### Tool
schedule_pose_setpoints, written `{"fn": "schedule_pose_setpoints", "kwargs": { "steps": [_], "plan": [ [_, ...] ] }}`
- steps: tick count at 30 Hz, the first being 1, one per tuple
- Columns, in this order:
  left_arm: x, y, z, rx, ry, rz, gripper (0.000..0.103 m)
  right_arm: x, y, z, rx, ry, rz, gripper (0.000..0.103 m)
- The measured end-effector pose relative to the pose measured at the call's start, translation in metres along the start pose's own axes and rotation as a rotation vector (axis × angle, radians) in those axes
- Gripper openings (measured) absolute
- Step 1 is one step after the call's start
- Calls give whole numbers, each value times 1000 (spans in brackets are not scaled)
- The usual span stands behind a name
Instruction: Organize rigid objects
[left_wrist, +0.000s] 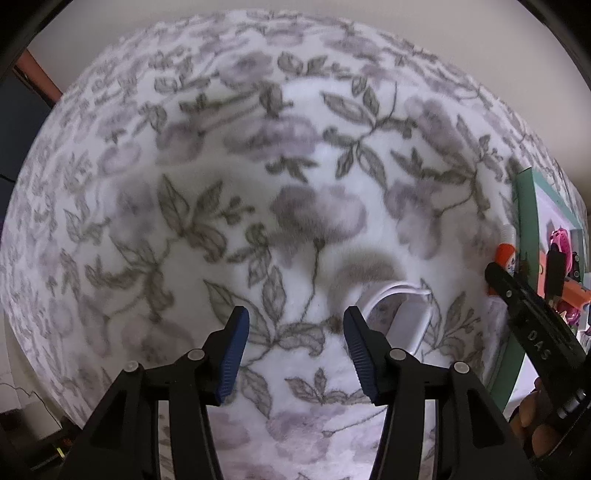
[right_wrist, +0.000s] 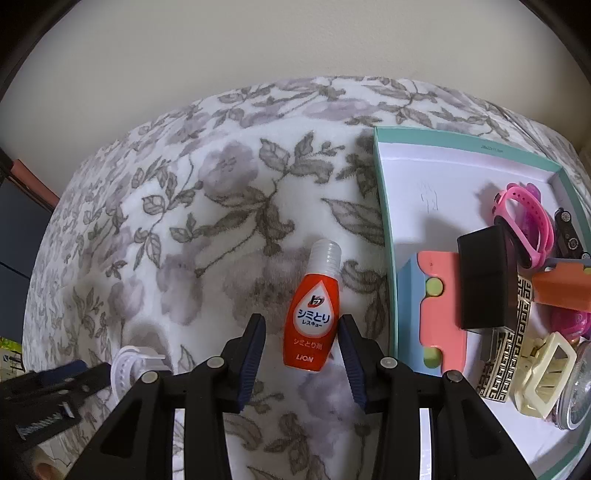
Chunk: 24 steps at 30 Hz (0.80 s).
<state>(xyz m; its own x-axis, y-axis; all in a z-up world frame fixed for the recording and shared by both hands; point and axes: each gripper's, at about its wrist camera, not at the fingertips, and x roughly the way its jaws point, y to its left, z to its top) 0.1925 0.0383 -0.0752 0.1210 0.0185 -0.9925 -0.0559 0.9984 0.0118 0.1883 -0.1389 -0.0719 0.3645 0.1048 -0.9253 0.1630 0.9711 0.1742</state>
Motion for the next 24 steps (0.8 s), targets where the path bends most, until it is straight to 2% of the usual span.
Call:
{"fn": "schedule_pose_setpoints", "kwargs": {
  "steps": [4,9,14,17,20,24],
  "plan": [
    [-7,-5,6,11,-23,1,55,0,1,0,-4,-7,-6,44],
    [8,-21,1,61,8,9,55,2,2,2,-7,-14,-9,44],
    [18,-35,2,102,10,60,55,4,6,2,-44,-30,-29,42],
    [25,-46,0,136,9,120,43,7,10,2,-79,-44,-65,36],
    [26,-55,-2,148,7,115,30,8,12,1,-106,-60,-105,31],
    [30,-85,-12,176,1,121,12,9,14,0,-130,-72,-122,31]
  ]
}}
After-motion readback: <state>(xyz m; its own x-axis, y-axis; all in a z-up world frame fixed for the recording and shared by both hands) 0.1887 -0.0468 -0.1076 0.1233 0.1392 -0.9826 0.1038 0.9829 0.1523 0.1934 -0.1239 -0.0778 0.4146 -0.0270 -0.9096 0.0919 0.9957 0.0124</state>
